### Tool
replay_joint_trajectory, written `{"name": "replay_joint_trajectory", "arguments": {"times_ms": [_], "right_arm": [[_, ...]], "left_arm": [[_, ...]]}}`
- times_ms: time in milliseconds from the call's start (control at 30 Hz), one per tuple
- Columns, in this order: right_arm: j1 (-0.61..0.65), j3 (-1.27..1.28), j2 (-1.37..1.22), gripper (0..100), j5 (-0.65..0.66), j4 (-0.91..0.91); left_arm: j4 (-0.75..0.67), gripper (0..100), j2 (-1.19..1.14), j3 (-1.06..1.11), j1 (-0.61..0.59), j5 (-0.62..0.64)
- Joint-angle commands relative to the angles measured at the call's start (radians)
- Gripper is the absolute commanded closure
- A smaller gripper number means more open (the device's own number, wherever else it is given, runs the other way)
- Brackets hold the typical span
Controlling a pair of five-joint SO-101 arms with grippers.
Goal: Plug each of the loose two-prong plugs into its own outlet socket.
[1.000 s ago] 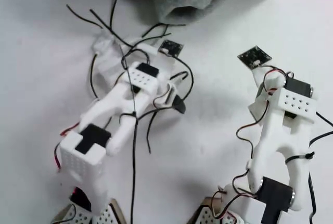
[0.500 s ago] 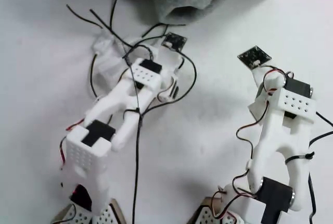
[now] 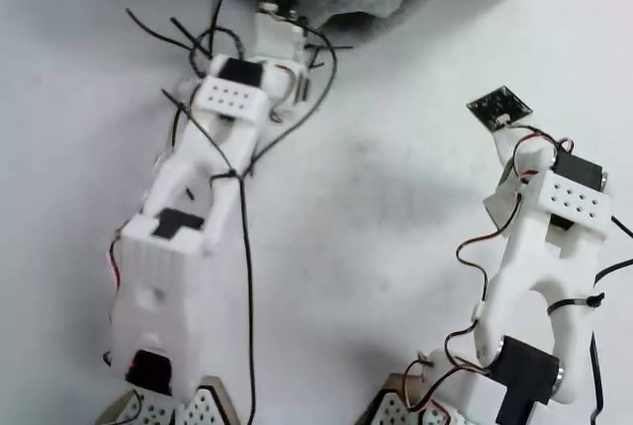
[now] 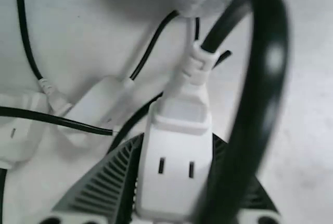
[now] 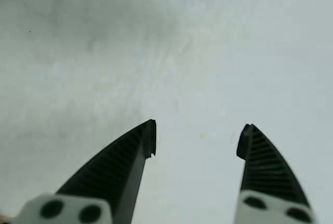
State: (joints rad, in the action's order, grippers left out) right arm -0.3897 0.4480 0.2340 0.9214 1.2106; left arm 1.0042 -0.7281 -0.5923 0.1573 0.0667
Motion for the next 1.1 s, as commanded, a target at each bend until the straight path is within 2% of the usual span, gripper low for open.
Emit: {"name": "replay_joint_trajectory", "arguments": {"times_ms": [0,67,133,267,433,867,1067], "right_arm": [[-0.004,-0.003,0.03,74.4,-0.002,-0.007],[-0.004,-0.003,0.03,74.4,-0.002,-0.007],[-0.004,-0.003,0.033,74.4,0.003,-0.007],[-0.004,-0.008,0.039,74.3,0.006,-0.007],[-0.004,-0.011,0.039,74.2,0.006,-0.007],[-0.001,-0.014,0.041,74.3,0.006,-0.01],[0.035,-0.097,0.041,74.4,-0.005,0.054]], "left_arm": [[0.049,97,-0.148,-0.23,-0.05,-0.081],[0.101,92,-0.254,-0.344,-0.064,-0.132],[0.17,84,-0.348,-0.465,-0.07,-0.164],[0.331,69,-0.484,-0.738,-0.068,-0.169],[0.509,68,-0.559,-1.091,-0.061,-0.173],[0.773,68,-0.211,-1.073,-0.064,-0.232],[0.786,68,0.039,-1.063,-0.067,-0.213]]}}
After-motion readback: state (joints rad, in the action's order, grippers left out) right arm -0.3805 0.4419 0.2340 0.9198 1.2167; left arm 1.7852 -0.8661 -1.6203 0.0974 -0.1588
